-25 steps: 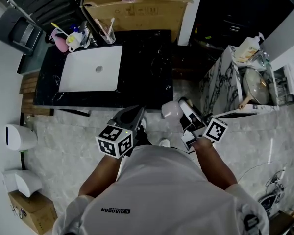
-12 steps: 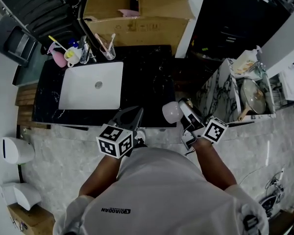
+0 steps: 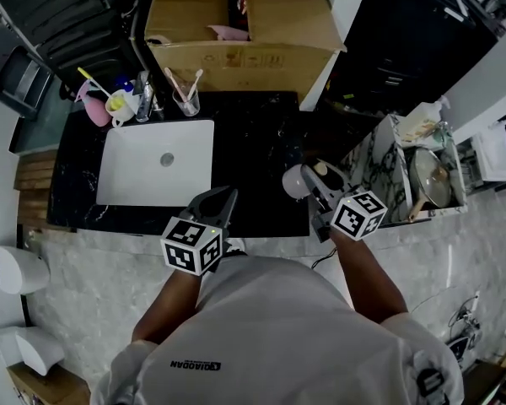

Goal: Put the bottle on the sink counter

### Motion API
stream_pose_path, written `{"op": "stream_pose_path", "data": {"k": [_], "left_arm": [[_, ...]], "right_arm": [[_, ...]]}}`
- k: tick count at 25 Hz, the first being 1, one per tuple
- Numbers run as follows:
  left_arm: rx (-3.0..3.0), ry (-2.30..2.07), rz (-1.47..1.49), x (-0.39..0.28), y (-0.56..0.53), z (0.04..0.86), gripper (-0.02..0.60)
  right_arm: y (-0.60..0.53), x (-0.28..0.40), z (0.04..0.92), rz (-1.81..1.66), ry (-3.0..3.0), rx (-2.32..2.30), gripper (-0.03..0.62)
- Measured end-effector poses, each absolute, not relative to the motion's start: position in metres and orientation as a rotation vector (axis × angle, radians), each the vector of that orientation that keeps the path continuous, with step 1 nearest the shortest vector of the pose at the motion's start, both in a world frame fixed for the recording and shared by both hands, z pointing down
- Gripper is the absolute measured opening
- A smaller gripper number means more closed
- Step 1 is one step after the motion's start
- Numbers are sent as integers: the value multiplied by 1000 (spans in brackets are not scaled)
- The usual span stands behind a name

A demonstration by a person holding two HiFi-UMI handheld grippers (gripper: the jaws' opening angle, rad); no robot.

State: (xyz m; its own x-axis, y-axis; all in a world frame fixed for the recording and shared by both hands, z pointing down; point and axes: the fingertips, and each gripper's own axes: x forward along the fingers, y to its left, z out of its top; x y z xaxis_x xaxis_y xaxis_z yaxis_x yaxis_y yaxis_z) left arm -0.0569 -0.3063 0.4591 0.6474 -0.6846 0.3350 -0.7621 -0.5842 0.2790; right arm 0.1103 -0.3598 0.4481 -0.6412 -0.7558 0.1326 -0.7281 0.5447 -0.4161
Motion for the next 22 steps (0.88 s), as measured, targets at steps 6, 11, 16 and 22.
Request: {"op": "stream_pose_path", "data": {"k": [6, 11, 16, 22], "left_arm": [[2462, -1114, 349, -71, -322, 477, 12], [2452, -1094, 360, -81, -334, 486, 12], [2435, -1080, 354, -90, -346, 496, 12], [2415, -1068, 335, -101, -358, 506, 12]], "right_arm": [[-398, 97, 470, -397, 2936, -1508, 152], [-431, 92, 483, -342, 2981, -1574, 152], [-467, 92, 490, -407, 2937, -1604, 152], [-503, 83, 499, -396, 2950, -1639, 152]]}}
